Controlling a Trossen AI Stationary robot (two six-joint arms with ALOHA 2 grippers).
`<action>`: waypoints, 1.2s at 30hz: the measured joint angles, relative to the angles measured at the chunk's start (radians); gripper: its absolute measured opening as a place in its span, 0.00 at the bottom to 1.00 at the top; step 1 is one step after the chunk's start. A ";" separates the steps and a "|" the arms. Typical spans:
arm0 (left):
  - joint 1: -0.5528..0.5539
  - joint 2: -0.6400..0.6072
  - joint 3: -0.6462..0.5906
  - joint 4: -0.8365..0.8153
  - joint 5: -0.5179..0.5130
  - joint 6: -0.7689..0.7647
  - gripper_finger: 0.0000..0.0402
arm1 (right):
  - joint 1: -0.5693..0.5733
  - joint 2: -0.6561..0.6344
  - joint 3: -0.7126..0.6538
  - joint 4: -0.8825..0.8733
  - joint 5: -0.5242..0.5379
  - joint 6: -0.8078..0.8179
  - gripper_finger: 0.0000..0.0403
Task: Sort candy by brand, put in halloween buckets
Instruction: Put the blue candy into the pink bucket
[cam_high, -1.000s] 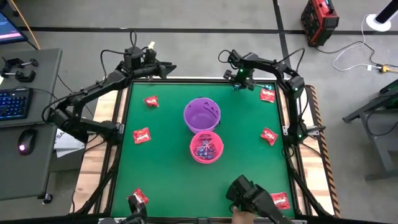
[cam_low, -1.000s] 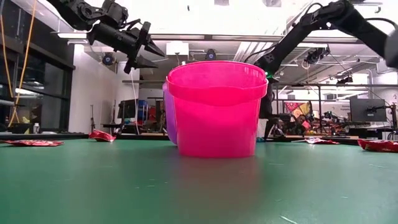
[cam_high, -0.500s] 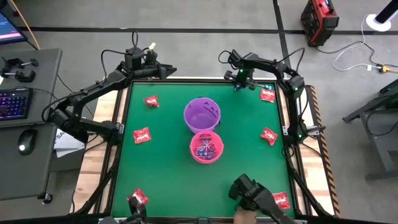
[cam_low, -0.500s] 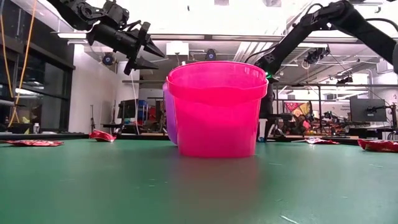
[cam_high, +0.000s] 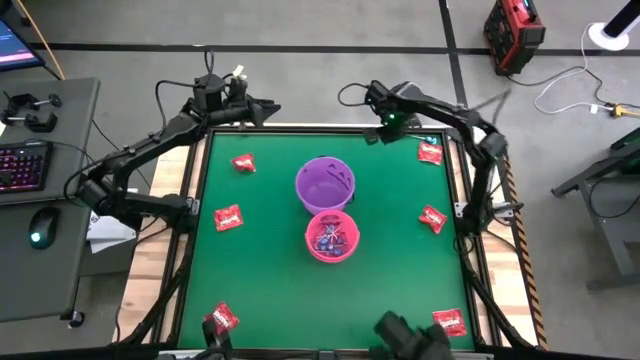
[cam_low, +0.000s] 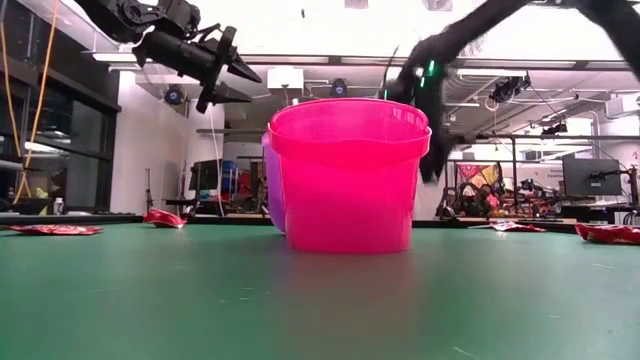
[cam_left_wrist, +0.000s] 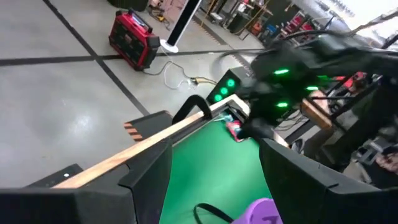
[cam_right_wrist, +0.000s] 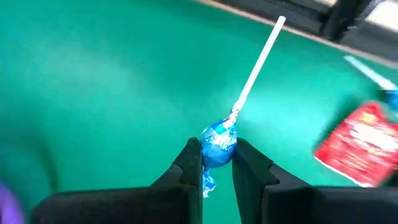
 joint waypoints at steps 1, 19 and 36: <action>-0.004 -0.002 0.000 0.002 0.000 -0.015 0.58 | 0.016 -0.040 0.000 -0.004 0.002 -0.022 0.09; -0.440 -0.008 0.000 0.245 -0.114 -0.344 0.58 | 0.666 -0.617 -0.509 0.587 -0.168 -0.020 0.10; -0.625 -0.154 0.000 0.249 -0.380 -0.402 0.58 | 0.888 -0.401 -0.553 0.824 -0.068 -0.047 0.45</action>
